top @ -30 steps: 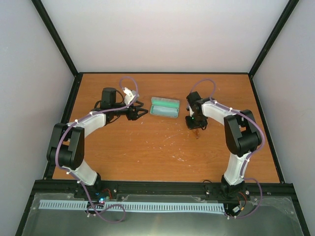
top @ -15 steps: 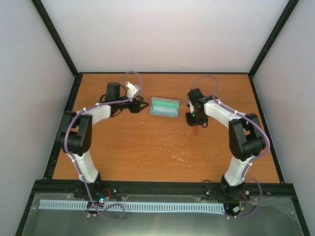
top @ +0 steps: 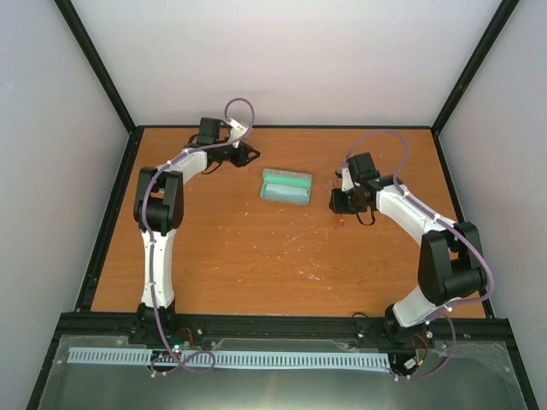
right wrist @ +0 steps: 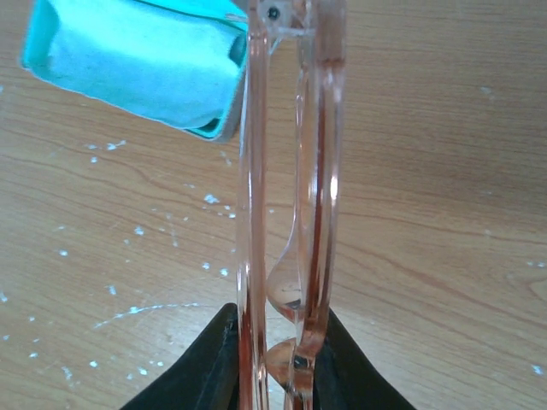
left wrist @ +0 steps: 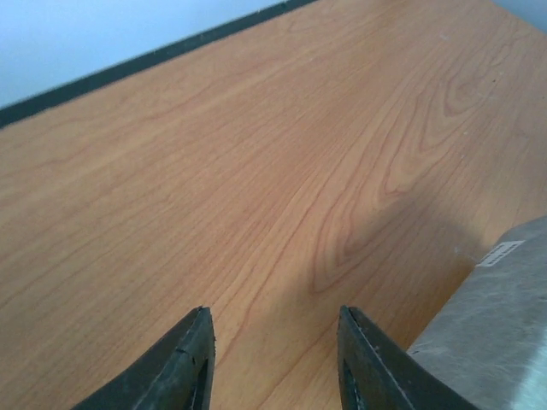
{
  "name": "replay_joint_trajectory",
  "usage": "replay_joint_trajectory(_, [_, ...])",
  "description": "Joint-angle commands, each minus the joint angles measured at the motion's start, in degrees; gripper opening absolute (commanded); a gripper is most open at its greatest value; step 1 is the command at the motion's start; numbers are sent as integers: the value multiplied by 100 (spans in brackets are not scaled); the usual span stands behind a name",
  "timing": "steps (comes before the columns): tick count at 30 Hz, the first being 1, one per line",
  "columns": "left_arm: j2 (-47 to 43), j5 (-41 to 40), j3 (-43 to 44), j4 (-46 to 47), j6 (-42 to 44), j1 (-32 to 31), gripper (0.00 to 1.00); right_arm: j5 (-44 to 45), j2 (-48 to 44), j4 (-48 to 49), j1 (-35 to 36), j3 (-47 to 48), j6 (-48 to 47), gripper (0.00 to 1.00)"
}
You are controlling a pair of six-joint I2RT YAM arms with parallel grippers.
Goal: Organize the sunglasses
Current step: Pick up the sunglasses from the center of the board, then adjust the sunglasses case at the center of the board.
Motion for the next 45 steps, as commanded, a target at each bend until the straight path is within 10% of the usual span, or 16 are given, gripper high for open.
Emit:
replay_joint_trajectory(1, [488,-12,673,-833,126,20,43,-464,-362,609,-9,-192,262,21])
replay_joint_trajectory(12, [1090,494,1330,-1447,219,-214,47,-668,-644,988,-18,-362,474,20])
replay_joint_trajectory(45, [-68,841,-1016,-606,-141,-543,44,-1145,-140,4475,-3,-1833,2604,18])
